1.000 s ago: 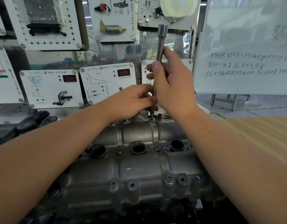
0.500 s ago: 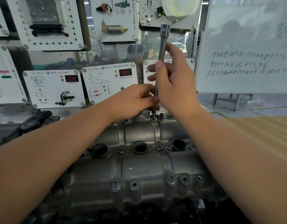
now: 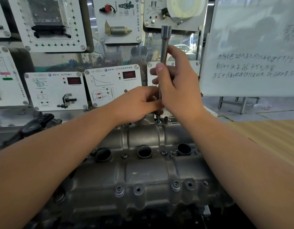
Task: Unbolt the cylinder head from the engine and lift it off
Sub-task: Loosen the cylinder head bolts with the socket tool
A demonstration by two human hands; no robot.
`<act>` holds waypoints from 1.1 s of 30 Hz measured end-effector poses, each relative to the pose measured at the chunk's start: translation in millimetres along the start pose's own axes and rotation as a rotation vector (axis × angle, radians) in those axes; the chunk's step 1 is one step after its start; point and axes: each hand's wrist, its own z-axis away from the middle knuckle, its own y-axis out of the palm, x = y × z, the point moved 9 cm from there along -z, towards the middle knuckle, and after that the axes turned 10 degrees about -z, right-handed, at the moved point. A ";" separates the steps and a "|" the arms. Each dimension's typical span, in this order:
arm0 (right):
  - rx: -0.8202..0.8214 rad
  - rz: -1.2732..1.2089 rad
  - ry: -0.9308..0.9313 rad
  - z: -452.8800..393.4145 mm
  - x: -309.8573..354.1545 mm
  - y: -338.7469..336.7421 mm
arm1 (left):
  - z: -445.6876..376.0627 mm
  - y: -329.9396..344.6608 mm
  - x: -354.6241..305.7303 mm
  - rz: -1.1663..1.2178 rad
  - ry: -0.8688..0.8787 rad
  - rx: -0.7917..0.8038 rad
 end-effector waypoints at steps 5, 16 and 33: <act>-0.016 0.052 -0.062 -0.3 3.4 -1.3 | -1.6 0.3 2.4 0.025 0.001 -0.004; -0.020 0.037 -0.011 0.2 1.0 -2.3 | -1.8 0.6 -0.9 -0.019 0.010 -0.007; -0.008 0.017 0.028 -2.1 -4.9 -1.7 | 0.6 0.9 1.1 0.042 -0.036 0.003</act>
